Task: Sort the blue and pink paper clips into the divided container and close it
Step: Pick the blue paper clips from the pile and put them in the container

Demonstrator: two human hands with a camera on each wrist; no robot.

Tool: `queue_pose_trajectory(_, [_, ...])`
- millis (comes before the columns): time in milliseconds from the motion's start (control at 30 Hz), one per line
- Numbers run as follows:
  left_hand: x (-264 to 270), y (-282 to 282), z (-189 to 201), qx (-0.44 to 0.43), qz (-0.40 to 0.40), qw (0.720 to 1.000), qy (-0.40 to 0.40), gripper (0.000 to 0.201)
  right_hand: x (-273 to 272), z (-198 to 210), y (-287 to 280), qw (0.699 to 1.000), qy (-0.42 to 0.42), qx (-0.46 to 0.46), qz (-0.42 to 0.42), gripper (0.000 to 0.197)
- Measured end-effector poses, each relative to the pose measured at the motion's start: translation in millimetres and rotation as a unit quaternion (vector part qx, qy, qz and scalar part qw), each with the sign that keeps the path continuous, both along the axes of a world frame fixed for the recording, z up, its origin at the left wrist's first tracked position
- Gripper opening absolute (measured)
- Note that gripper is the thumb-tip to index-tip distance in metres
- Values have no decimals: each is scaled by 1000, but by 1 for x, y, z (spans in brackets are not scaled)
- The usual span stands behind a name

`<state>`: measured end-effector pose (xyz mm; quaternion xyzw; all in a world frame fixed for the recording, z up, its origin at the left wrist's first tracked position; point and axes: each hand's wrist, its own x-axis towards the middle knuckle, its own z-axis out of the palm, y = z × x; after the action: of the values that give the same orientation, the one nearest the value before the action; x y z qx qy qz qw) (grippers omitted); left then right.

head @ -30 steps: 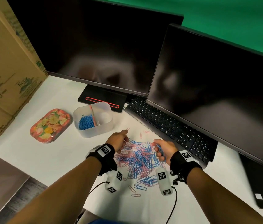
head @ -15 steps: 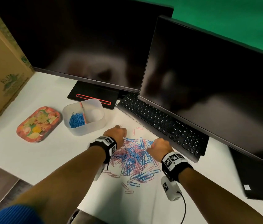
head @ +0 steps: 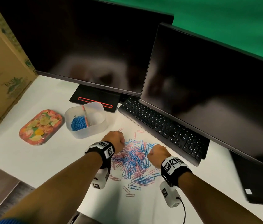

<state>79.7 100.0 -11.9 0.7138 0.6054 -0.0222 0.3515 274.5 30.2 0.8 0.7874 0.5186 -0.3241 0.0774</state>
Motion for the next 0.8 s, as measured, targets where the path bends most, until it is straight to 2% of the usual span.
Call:
queue_pose_trajectory(100, [-7,-2,4,1,52,997,-53,18,5,-1,-3,1000,-2,7,-8,26])
queue_pose_trajectory(200, [-11,-7,9,2,85,993,-86,18,1,-3,-5,999,-39,1,-1,28])
queue_pose_trajectory(367, [-16,-15,15,-6,97,988,-122,19,-11,-6,-2,998,-67,7,19,29])
queue_pose_trajectory(533, [-21,-23,22,-1,110,981,-158,14,-12,-4,-6,997,-71,6,23,19])
queue_pose_trajectory(633, [-30,-27,29,14,120,973,-196,13,-3,0,-12,999,-23,42,16,16])
queue_pose_trajectory(700, [-39,-30,34,18,138,965,-223,10,6,3,-15,996,37,81,11,18])
queue_pose_trajectory(800, [-58,-30,44,17,168,952,-257,16,11,18,-15,985,121,122,24,10])
